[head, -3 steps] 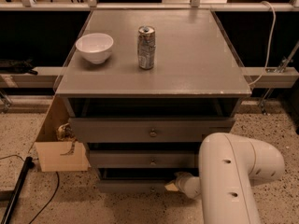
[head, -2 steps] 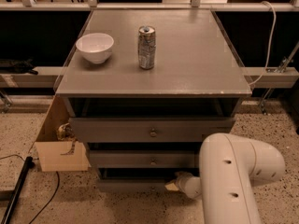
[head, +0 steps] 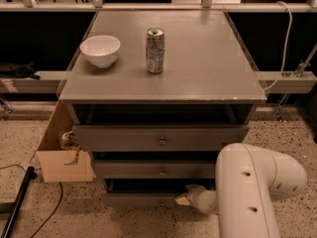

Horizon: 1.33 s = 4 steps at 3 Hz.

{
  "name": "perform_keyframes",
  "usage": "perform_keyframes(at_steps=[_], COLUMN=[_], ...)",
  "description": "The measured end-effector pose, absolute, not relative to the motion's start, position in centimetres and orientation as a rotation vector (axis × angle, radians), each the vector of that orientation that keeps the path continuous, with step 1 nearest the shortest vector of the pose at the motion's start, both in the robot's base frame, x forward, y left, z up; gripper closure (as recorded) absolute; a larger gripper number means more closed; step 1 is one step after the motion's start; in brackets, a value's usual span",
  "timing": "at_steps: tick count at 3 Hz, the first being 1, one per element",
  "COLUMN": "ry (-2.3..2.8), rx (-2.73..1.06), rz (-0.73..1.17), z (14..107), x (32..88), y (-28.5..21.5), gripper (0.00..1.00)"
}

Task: Open bottom drawer

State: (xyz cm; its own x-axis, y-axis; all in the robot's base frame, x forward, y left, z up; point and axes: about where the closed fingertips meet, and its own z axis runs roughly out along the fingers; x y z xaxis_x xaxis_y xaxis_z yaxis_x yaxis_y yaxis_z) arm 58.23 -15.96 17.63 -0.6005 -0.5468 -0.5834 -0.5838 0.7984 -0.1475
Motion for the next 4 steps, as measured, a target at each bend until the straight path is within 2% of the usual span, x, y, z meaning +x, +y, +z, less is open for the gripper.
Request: perform_keyframes(at_steps=[4], ry=[2.355], rx=[-0.833], rz=[0.077], z=[17.62], x=[58.24], y=[-15.92], gripper=[0.07])
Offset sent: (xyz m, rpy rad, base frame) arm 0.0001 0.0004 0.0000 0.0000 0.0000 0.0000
